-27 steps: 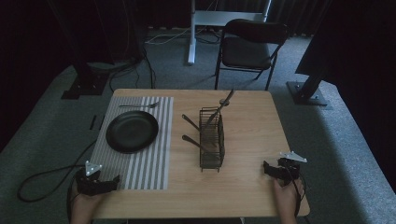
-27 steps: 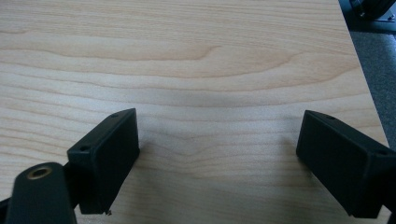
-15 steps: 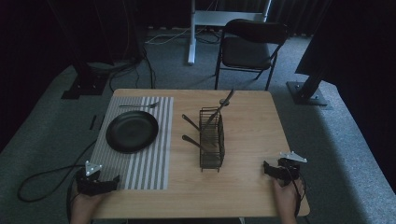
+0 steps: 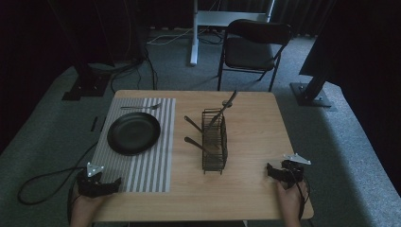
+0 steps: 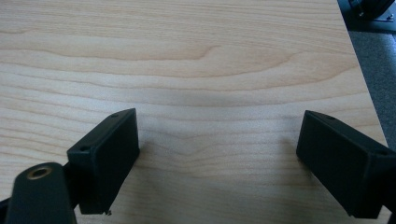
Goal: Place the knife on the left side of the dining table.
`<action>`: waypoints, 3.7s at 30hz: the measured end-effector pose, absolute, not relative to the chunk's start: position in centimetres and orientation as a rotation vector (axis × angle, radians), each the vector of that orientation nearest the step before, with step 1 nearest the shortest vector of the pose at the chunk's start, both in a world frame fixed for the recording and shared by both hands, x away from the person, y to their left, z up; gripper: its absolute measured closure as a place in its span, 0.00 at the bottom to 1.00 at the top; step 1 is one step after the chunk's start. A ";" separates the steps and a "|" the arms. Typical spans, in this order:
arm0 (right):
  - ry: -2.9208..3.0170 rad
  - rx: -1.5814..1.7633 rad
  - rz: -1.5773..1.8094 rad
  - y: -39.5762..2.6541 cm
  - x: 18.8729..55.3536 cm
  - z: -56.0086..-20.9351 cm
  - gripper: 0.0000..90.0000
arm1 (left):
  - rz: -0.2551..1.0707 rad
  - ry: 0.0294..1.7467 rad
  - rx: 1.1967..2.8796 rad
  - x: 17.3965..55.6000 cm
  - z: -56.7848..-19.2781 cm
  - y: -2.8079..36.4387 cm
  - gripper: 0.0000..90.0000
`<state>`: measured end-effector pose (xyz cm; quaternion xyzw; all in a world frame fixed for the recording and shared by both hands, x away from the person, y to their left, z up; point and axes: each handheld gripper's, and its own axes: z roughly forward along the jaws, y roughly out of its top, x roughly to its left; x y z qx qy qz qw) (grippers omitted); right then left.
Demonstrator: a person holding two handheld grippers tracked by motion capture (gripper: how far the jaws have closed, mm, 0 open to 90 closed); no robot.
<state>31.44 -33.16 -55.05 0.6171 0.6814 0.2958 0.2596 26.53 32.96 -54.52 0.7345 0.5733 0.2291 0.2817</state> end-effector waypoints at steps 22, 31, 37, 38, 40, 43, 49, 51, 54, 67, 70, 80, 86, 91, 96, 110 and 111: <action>1.846 1.673 0.801 -33.2 31.4 -55.1 0.14 | 0.552 1.504 1.963 26.5 -53.6 32.8 0.00; 1.846 1.673 0.801 -33.2 31.4 -55.1 0.14 | 0.543 1.468 1.973 26.6 -52.6 32.3 0.00; 1.846 1.673 0.801 -33.2 31.4 -55.1 0.14 | 0.551 1.428 1.979 26.9 -51.5 31.8 0.00; 1.846 1.673 0.801 -33.2 31.4 -55.1 0.14 | 0.559 1.410 1.983 27.0 -51.1 31.4 0.00; 1.846 1.673 0.801 -33.2 31.4 -55.1 0.14 | 0.547 1.397 1.985 27.2 -50.9 31.2 0.00; 1.846 1.673 0.801 -33.2 31.4 -55.1 0.14 | 0.548 1.381 1.983 27.3 -50.5 31.0 0.00; 1.846 1.673 0.802 -33.2 31.4 -55.1 0.14 | 0.557 1.346 1.982 27.5 -49.7 30.4 0.00; 1.846 1.673 0.802 -33.2 31.4 -55.1 0.14 | 0.563 1.334 1.991 27.5 -49.4 30.2 0.00; 1.846 1.673 0.801 -33.2 31.4 -55.0 0.14 | 0.557 1.321 1.992 27.6 -49.0 30.0 0.00; 1.846 1.671 0.802 -33.2 31.4 -55.1 0.14 | 0.555 1.221 1.984 28.3 -46.3 28.9 0.00; 1.846 1.671 0.802 -33.2 31.4 -55.1 0.14 | 0.553 1.202 1.979 28.4 -45.7 28.4 0.00; 1.847 1.671 0.802 -33.2 31.5 -55.1 0.14 | 0.545 1.131 1.973 29.2 -43.7 27.0 0.00; 1.847 1.671 0.802 -33.2 31.5 -55.1 0.14 | 0.545 1.093 1.973 29.8 -42.3 26.2 0.00; 1.847 1.670 0.802 -33.2 31.5 -55.1 0.14 | 0.545 1.070 1.971 30.2 -41.6 25.5 0.00; 1.847 1.670 0.802 -33.2 31.5 -55.1 0.14 | 0.530 1.036 1.984 30.8 -40.8 24.3 0.00; 1.847 1.671 0.802 -33.2 31.5 -55.1 0.14 | 0.511 0.983 2.002 32.1 -39.7 22.2 0.00; 1.846 1.671 0.802 -33.2 31.5 -55.1 0.14 | 0.517 0.976 2.000 32.2 -39.6 22.0 0.00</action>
